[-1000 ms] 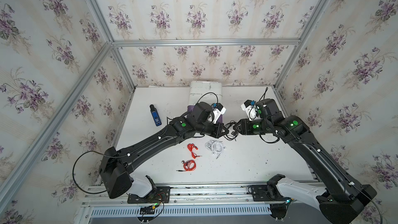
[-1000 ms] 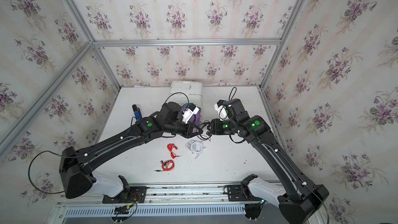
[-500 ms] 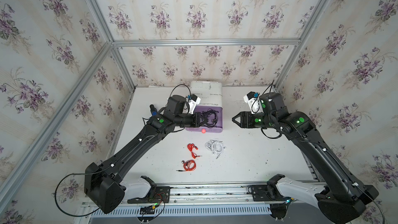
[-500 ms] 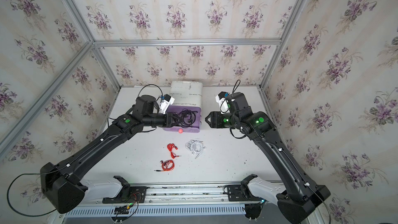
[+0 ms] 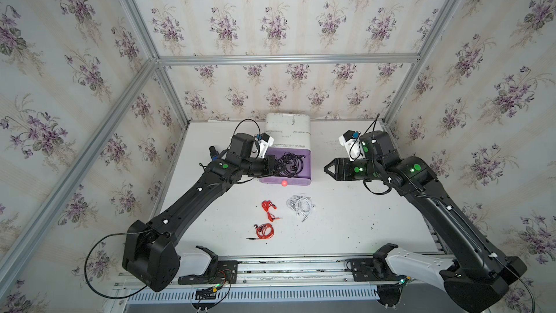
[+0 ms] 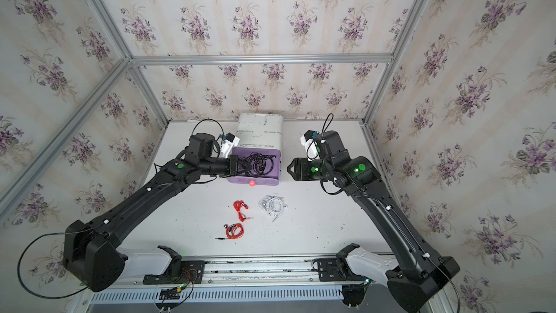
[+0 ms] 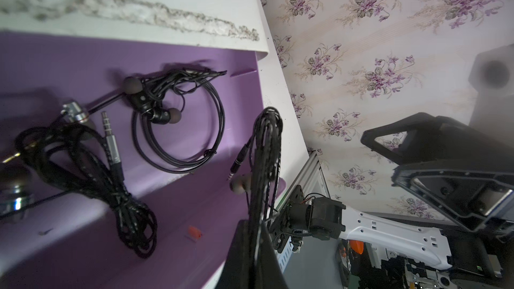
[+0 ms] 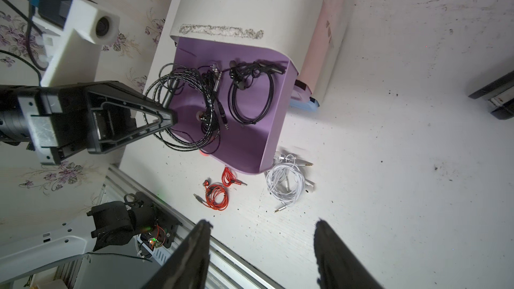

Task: Place the wired earphones into the drawer by color
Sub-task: Place the wired earphones in the drawer.

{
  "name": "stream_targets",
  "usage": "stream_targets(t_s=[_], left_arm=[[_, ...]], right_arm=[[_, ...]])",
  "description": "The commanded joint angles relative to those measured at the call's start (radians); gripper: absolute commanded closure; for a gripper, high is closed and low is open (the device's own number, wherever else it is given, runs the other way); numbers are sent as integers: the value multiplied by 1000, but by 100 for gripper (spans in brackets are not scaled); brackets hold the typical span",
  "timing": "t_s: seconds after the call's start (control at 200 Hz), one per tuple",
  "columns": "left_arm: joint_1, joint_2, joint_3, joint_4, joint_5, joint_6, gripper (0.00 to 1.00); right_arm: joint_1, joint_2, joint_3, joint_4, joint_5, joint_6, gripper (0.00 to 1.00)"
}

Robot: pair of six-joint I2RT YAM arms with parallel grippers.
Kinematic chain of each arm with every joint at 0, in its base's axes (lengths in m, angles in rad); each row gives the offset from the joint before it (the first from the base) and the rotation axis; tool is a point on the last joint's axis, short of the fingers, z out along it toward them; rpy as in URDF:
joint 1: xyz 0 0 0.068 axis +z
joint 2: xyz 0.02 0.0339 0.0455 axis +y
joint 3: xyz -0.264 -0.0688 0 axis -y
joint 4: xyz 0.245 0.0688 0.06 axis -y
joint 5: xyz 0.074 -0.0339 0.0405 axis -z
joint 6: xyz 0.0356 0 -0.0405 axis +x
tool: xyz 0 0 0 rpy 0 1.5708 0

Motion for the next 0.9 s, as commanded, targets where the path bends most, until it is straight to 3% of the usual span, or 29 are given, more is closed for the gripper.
stream_targets(t_s=[0.0,0.38,0.545,0.659,0.759,0.899], left_arm=[[6,10,-11,60,-2,-12,100],[25,62,-35,93,-35,-12,100],[32,120,-27,101,-27,-12,94],[32,117,-8,88,-32,-8,80],[33,111,11,58,-40,6,58],[33,83,16,38,-48,12,37]], right_arm=[[-1,-6,-5,18,15,-9,38],[-1,-8,-31,32,20,-13,38],[-1,-8,-39,37,18,-11,38],[-1,-10,-40,42,19,-14,38],[-1,-8,-40,48,15,-16,38],[-2,-2,-47,58,9,-16,38]])
